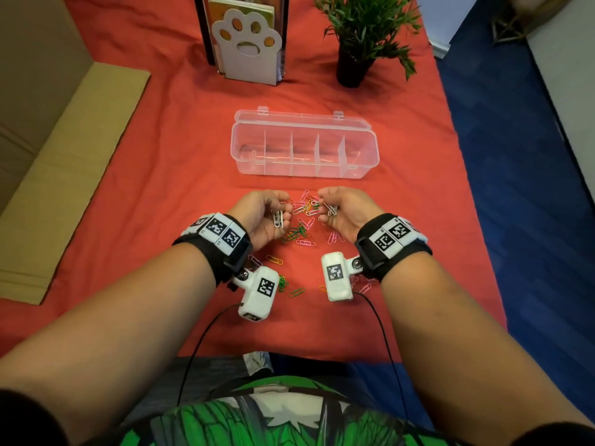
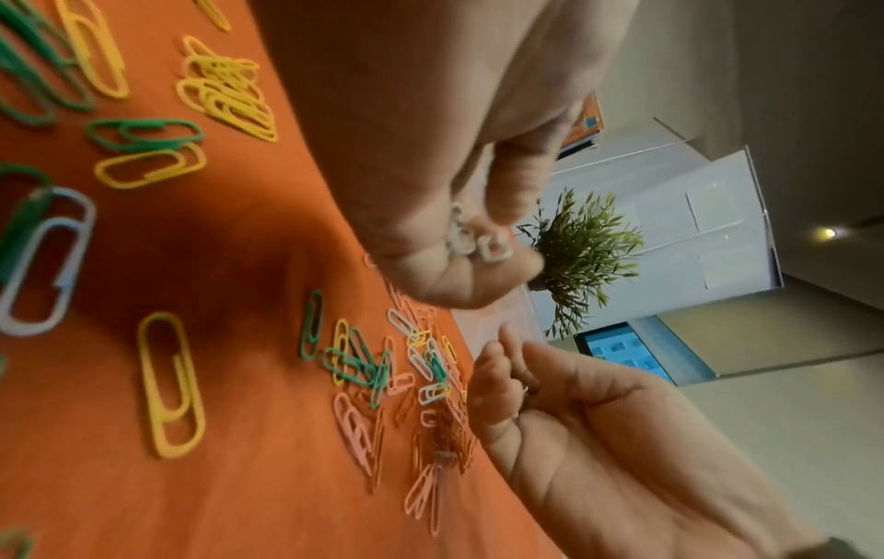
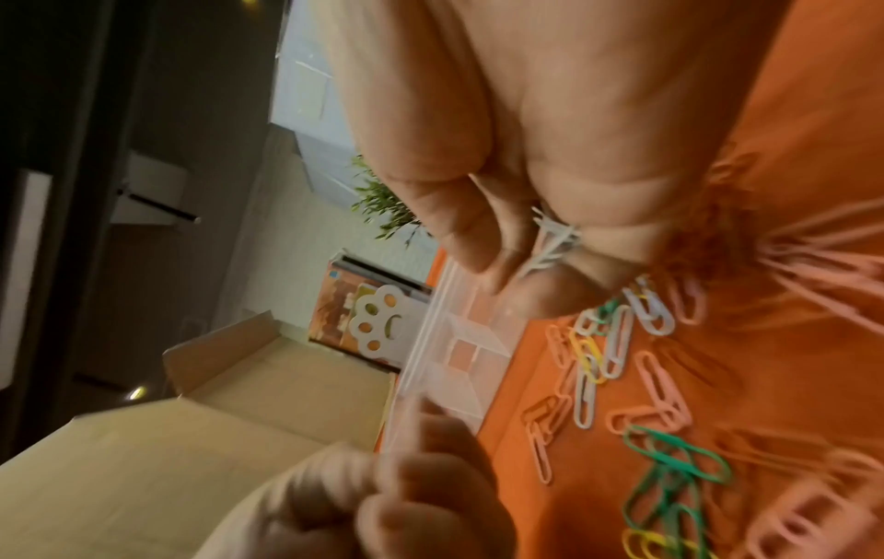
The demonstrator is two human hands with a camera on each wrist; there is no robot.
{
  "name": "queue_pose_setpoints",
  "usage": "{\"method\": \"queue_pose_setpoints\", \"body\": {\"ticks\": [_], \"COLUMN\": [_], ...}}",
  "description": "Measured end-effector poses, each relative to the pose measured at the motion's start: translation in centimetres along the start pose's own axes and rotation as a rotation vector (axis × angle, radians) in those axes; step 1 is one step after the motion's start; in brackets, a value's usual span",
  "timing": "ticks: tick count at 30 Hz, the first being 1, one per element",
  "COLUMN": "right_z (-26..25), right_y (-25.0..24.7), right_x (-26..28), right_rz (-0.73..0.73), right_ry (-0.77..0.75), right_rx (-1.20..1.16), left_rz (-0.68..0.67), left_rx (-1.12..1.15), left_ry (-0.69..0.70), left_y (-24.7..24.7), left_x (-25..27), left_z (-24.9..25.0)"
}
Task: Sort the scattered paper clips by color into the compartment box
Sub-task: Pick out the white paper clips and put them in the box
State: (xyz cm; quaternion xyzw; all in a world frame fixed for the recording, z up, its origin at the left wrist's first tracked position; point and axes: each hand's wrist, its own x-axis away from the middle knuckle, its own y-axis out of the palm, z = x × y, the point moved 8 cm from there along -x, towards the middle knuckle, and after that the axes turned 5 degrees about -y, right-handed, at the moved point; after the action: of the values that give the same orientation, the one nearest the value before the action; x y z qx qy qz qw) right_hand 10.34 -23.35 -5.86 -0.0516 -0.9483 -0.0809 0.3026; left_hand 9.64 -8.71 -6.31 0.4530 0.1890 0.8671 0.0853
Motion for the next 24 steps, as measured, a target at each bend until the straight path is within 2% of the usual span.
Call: {"method": "queue_pose_setpoints", "body": {"ticks": [3, 7, 12, 19, 22, 24], "right_z": [-1.3, -4.6, -7.3, -8.7, -9.1, -8.6], "right_y": [0.5, 2.3, 4.7, 9.0, 11.5, 12.9], "right_x": [-0.9, -1.8, -3.2, -4.6, -4.9, -5.0], "right_rz": [0.028, -0.024, -0.017, 0.005, 0.009, -0.054], "right_ry": [-0.021, -0.136, -0.251, -0.384, -0.457, -0.444], "right_rx": [0.198, 0.293, 0.390, 0.455, 0.579, 0.710], "left_rz": [0.050, 0.082, 0.252, 0.315, 0.442, 0.511], "left_rx": [-0.120, -0.026, 0.038, -0.076, -0.144, -0.252], "left_ry": [-0.003, 0.119, 0.230, 0.370, 0.419, 0.430], "left_y": [-0.1, -1.0, -3.1, -4.9, -7.0, -8.1], "left_x": [-0.4, -0.4, 0.2, 1.4, 2.2, 2.4], "left_z": [1.5, 6.8, 12.6, 12.9, 12.1, 10.8]}}
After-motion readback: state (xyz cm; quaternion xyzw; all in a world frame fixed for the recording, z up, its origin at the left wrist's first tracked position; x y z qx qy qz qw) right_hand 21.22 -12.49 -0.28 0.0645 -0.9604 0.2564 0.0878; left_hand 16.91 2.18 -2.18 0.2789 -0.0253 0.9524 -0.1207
